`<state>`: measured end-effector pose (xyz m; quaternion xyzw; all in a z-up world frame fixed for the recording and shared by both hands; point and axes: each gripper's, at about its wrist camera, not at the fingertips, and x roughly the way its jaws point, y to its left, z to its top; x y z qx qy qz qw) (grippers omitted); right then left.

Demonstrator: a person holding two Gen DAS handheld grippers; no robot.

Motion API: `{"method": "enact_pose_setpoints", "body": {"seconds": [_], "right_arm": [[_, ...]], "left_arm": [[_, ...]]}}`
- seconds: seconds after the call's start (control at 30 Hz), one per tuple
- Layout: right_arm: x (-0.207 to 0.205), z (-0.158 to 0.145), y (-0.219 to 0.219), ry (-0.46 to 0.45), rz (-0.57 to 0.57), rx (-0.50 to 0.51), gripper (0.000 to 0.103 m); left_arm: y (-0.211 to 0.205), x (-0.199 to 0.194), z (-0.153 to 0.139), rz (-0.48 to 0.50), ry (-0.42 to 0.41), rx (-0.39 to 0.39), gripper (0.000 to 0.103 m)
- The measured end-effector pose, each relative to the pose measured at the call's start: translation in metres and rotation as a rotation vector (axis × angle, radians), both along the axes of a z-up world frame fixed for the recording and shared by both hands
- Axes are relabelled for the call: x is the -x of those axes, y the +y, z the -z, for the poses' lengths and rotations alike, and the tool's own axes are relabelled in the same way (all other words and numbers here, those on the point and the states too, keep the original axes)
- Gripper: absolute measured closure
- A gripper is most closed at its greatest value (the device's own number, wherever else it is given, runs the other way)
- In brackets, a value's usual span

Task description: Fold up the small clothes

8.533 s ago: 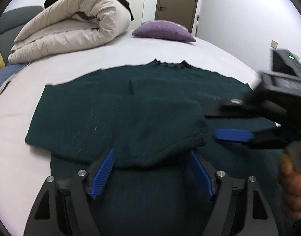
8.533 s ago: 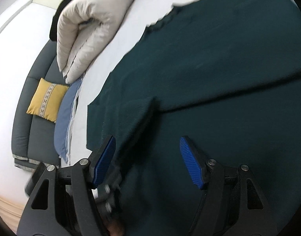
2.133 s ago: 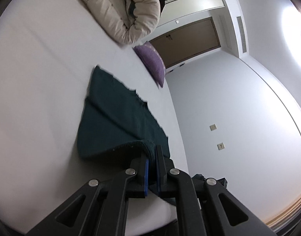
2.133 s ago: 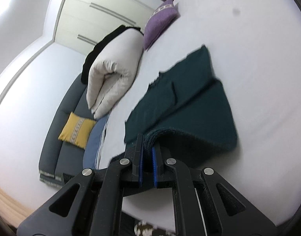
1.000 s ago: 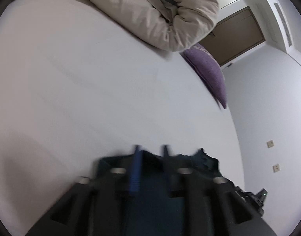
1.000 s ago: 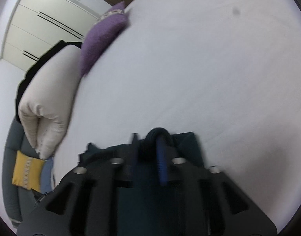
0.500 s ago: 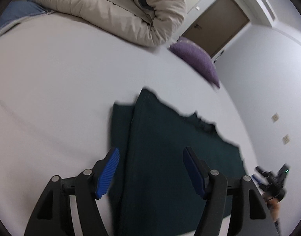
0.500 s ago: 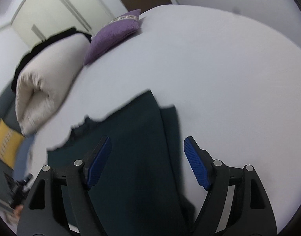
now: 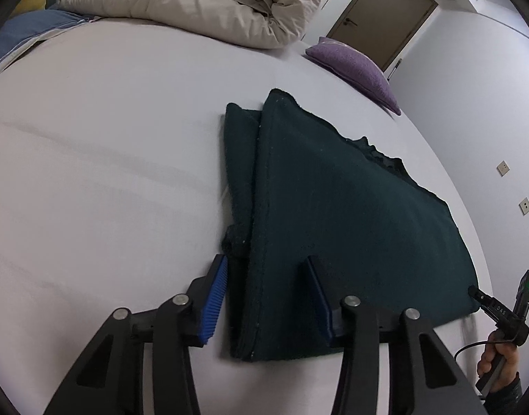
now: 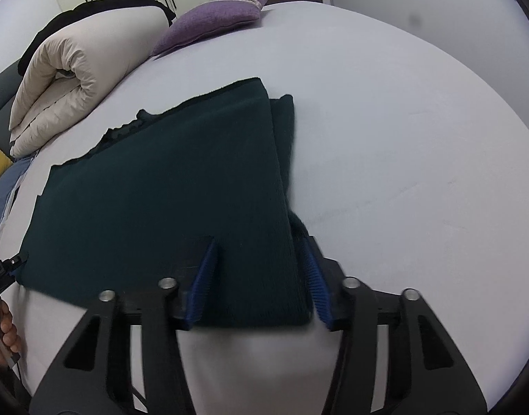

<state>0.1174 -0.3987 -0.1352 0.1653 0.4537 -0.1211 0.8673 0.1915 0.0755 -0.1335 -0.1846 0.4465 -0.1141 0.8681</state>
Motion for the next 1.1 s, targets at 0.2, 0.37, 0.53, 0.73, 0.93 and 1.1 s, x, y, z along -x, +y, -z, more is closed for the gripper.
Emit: {"method": "enact_pose_setpoints", "body": {"seconds": [0.2,0.37,0.53,0.73,0.93,1.1], "right_arm": [[0.021,-0.005,-0.002,-0.002,0.011,0.002,0.076],[0.025,-0.008,0.003,0.011,-0.002,0.042,0.095],[0.028,-0.018,0.003,0.002,0.001,0.026,0.097],[0.038,-0.027,0.004,-0.015,-0.007,0.004,0.098],[0.042,-0.006,-0.005,0.007,0.011,-0.03,0.098],[0.046,-0.013,0.006,-0.001,-0.017,0.03,0.098]], "left_arm": [[-0.001,0.005,-0.001,0.009,-0.015,-0.027,0.075],[0.001,0.009,-0.001,0.021,-0.018,-0.026,0.091],[0.005,0.014,-0.005,0.009,-0.028,-0.022,0.094],[0.009,0.023,-0.003,0.002,-0.038,-0.011,0.095],[0.013,0.034,0.002,-0.006,-0.041,-0.015,0.095],[0.012,0.036,0.003,-0.007,-0.044,-0.027,0.096]]}}
